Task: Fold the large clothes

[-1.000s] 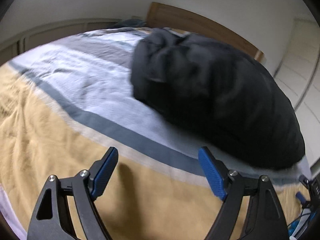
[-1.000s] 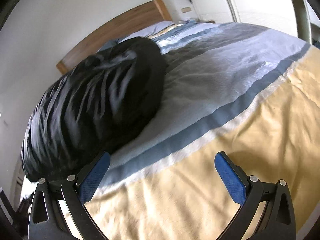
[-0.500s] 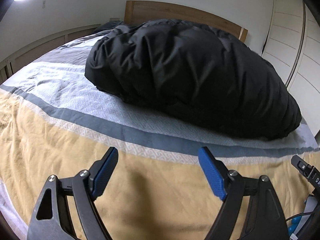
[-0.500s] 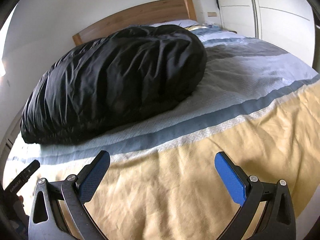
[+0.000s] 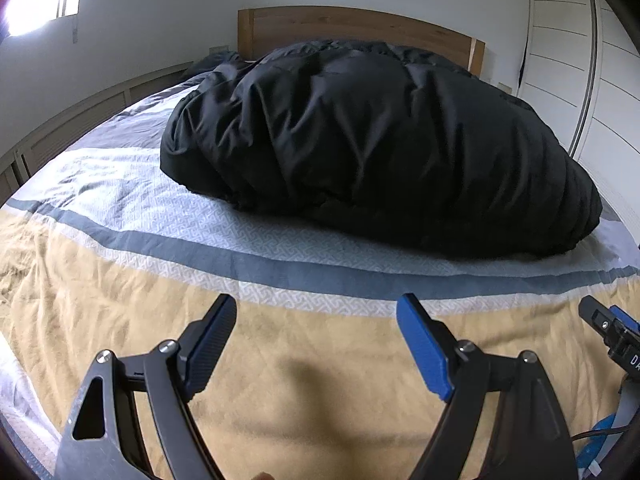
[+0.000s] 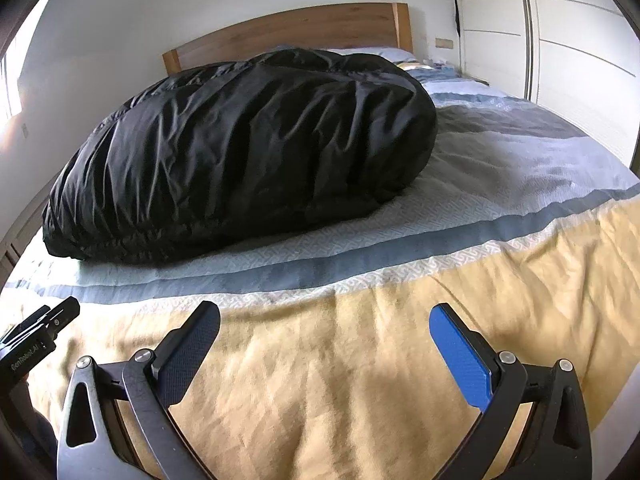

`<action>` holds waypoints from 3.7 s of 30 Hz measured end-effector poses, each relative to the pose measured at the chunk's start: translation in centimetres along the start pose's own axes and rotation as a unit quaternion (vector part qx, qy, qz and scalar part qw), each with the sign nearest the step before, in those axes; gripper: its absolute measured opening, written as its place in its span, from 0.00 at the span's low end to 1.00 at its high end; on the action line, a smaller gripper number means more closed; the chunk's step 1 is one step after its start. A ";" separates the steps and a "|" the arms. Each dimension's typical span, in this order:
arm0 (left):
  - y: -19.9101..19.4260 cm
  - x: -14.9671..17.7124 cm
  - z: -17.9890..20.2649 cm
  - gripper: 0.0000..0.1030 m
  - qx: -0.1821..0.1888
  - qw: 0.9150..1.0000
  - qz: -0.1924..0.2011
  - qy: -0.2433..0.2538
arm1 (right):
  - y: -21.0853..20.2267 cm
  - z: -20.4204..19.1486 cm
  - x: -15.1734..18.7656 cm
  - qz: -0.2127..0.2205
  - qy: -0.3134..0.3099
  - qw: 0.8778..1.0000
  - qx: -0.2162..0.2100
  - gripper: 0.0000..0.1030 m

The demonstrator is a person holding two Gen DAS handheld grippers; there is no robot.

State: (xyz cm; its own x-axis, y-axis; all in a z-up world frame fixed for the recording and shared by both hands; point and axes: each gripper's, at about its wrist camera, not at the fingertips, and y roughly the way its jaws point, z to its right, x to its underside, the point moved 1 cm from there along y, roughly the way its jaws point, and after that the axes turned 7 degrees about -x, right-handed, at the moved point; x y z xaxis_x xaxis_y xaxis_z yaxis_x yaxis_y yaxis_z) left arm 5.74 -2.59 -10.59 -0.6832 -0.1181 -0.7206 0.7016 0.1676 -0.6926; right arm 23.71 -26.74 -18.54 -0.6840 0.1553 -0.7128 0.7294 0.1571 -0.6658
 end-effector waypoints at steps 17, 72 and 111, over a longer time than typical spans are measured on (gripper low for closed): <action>-0.5 0.1 1.3 0.80 -0.040 0.999 -0.012 0.031 | -1.0 -2.3 0.9 0.005 -0.027 0.999 -0.018 1.00; -0.8 0.7 1.0 0.80 -0.044 0.998 -0.017 0.044 | -1.4 -2.6 1.3 0.005 -0.029 1.000 -0.009 1.00; -0.5 0.9 0.9 0.80 -0.031 0.998 -0.023 0.052 | -0.9 -2.7 1.5 0.000 -0.036 0.999 -0.008 1.00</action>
State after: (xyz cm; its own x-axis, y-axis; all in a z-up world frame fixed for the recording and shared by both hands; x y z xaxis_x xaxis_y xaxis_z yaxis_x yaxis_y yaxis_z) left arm 4.96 -3.62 -10.90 -0.7346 -0.0255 -0.6781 0.6566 0.2254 -0.7198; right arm 21.98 -24.00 -18.37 -0.6807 0.0854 -0.7276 0.7294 0.1718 -0.6622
